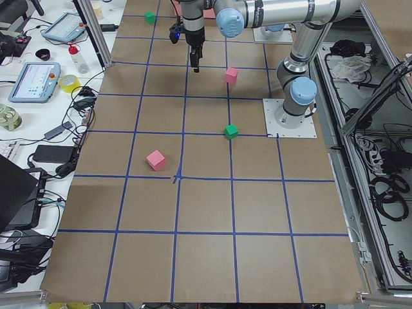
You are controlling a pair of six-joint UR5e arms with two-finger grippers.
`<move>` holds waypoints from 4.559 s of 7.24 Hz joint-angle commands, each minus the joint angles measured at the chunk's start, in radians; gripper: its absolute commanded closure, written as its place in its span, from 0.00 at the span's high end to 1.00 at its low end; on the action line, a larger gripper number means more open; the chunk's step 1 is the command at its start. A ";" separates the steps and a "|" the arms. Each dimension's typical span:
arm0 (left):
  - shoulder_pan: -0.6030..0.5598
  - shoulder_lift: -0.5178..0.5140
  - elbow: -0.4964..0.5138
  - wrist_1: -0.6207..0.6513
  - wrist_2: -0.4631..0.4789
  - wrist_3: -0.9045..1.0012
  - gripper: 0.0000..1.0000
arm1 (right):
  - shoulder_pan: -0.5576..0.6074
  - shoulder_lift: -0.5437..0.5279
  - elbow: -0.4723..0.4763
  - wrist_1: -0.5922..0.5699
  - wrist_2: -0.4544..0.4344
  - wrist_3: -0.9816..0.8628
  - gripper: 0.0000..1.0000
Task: Align button upright
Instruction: 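Carry the switch with the right gripper out of the bin to the table center, then set the switch down on its side, open the right gripper and raise it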
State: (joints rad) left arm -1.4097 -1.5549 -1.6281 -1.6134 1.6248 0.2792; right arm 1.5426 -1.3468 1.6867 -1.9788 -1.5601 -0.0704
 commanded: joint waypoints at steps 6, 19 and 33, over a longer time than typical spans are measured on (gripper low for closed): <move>0.000 0.001 -0.006 -0.003 -0.006 0.002 1.00 | 0.449 0.273 -0.002 -0.325 0.002 0.537 0.00; 0.000 -0.002 -0.018 -0.003 0.000 0.005 1.00 | 0.450 0.278 -0.007 -0.327 -0.003 0.555 1.00; -0.015 0.012 -0.001 0.038 0.000 0.020 1.00 | 0.070 -0.199 -0.219 0.472 0.011 0.015 1.00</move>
State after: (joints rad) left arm -1.4258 -1.5460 -1.6291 -1.5778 1.6188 0.2997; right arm 1.6120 -1.5457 1.4672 -1.5067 -1.5506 -0.0503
